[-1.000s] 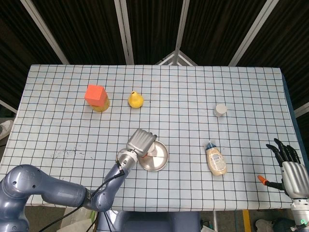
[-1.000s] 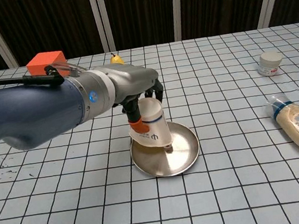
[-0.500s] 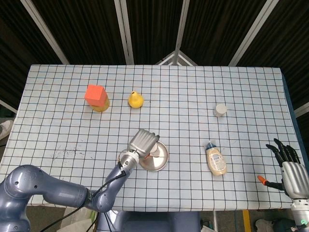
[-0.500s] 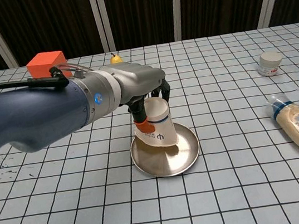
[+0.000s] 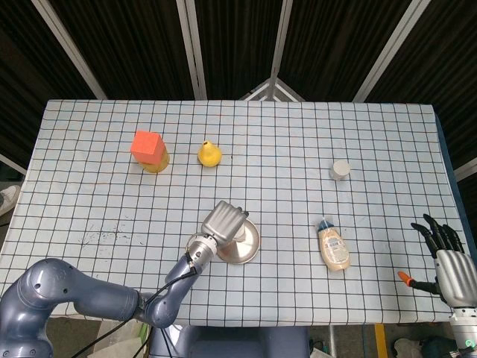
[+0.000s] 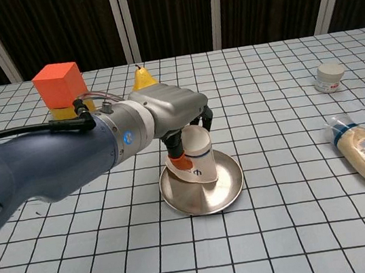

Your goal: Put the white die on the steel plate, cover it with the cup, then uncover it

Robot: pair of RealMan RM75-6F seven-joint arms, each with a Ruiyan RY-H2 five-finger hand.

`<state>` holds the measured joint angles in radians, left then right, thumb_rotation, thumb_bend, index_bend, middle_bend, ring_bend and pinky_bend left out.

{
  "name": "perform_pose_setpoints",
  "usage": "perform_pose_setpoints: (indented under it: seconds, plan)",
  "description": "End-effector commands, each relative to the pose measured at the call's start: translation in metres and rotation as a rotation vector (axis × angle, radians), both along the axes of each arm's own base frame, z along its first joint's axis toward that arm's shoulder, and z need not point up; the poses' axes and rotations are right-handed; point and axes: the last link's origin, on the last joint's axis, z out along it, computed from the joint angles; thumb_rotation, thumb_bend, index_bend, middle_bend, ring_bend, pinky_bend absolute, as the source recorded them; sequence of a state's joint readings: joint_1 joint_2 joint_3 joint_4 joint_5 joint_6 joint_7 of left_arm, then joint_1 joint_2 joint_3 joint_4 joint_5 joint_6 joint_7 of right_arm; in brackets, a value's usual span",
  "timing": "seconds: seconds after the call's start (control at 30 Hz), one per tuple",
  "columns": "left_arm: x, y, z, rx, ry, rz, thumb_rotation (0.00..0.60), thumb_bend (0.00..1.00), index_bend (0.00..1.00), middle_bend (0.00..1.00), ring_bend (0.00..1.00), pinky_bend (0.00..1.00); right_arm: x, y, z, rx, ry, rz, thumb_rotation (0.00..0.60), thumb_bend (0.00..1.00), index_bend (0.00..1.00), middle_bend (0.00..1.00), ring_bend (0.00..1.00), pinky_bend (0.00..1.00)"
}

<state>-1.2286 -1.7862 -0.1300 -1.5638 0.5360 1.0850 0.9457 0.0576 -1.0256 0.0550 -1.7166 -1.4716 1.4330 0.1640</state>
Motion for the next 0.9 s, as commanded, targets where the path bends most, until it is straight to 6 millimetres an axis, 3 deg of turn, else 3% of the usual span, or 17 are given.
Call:
perform_pose_setpoints:
  seconds: [0.03, 0.3, 0.63, 0.8, 0.9]
  plan:
    - [0.001, -0.001, -0.004, -0.01, -0.009, -0.006, 0.6, 0.35, 0.37, 0.39, 0.67, 0.74, 0.0, 0.0, 0.0, 0.002, 0.003, -0.001, 0.6, 0.14, 0.18, 0.03, 0.1, 0.0]
    - [0.007, -0.002, 0.0, -0.001, -0.037, -0.031, 0.6, 0.35, 0.39, 0.4, 0.67, 0.74, 0.0, -0.001, 0.0, 0.0, -0.003, 0.001, 0.6, 0.14, 0.18, 0.03, 0.1, 0.0]
    - [0.006, 0.009, 0.04, 0.097, -0.081, -0.008, 0.6, 0.36, 0.4, 0.4, 0.67, 0.74, 0.001, -0.001, -0.002, 0.007, -0.003, 0.006, 0.6, 0.14, 0.18, 0.03, 0.1, 0.0]
    - [-0.008, 0.016, 0.057, 0.125, -0.064, 0.026, 0.6, 0.35, 0.41, 0.41, 0.67, 0.73, 0.001, -0.001, -0.002, 0.004, -0.001, 0.007, 0.6, 0.14, 0.18, 0.03, 0.1, 0.0]
    - [-0.027, 0.022, 0.071, 0.147, -0.024, 0.062, 0.6, 0.36, 0.42, 0.42, 0.67, 0.73, 0.001, -0.002, -0.002, 0.003, -0.002, 0.006, 0.6, 0.14, 0.18, 0.03, 0.1, 0.0]
